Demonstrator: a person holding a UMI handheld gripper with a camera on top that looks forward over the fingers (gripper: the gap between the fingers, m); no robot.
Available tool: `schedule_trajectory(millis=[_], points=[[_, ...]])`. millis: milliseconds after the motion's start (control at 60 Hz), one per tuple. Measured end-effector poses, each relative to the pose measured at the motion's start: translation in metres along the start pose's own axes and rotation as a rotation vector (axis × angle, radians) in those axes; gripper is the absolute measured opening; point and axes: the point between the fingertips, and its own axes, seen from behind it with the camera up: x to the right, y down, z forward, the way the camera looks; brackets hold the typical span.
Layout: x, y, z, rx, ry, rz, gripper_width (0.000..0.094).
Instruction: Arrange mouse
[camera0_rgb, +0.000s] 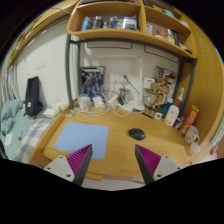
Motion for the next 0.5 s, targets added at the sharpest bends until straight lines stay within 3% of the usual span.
schedule_trajectory(millis=[233, 500], points=[[0.092, 0.042, 0.083, -0.087, 0.118, 0.030, 0.0860], [0.136, 0.044, 0.187, -0.148, 0.095, 0.013, 0.0861]])
